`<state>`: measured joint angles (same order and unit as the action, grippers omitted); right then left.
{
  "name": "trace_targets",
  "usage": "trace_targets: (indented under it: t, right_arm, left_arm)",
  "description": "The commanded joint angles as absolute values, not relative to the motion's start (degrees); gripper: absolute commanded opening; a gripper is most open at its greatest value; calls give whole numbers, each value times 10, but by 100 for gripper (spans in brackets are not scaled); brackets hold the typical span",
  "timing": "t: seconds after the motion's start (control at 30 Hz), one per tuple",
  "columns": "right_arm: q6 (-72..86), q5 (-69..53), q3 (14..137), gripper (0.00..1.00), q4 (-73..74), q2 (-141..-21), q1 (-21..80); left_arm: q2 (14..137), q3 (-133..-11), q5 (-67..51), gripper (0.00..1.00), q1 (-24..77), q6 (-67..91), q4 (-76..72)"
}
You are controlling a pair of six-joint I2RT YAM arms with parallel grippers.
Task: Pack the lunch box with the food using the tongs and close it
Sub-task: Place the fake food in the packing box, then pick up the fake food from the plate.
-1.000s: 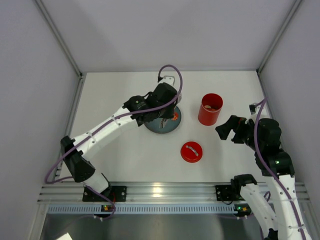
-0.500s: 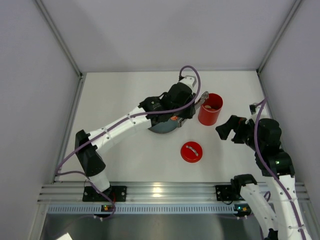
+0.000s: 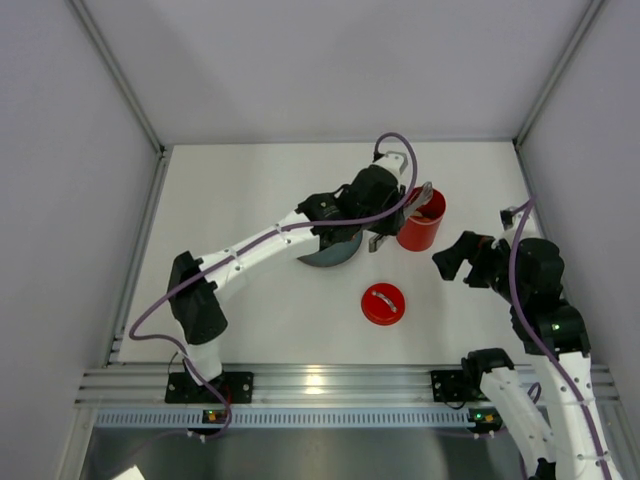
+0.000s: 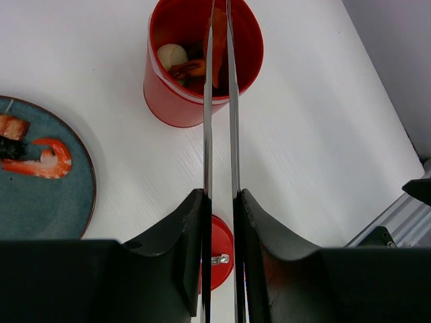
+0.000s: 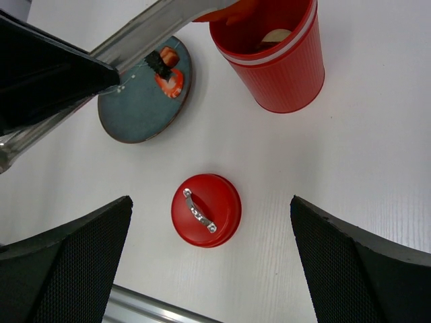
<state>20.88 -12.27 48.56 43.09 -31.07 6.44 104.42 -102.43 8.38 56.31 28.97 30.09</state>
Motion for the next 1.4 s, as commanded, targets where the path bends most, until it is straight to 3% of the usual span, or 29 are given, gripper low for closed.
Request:
trace_targets:
  t: [0.0,0.2,0.4,0.67,0.97,1.2,1.37]
  right_arm:
    - [200,-116,513,99,431,-304,59]
    - [199,-115,511,99,431,-302,59]
    - [199,-115,510,100,430,-302,58]
    - [199,-116,510,100,429,-303,59]
    - [198,-116,512,99,429,-303,59]
    - [199,-118,512,100,426,-306,59]
    - [201,-123,512,99,421,-309,59]
  left_arm:
    - [1055,-1049,93,27,565,285,259]
    - [1066,-1050,92,39,565,281,259]
    - [1067,-1054,91,44,565,276,259]
    - [1048,-1055,100,44,565,267,261]
    - [946,-1021,186,45,565,260,287]
    - [889,-994,346,48,563,295,413]
    - [882,-931,337,50,519,338,447]
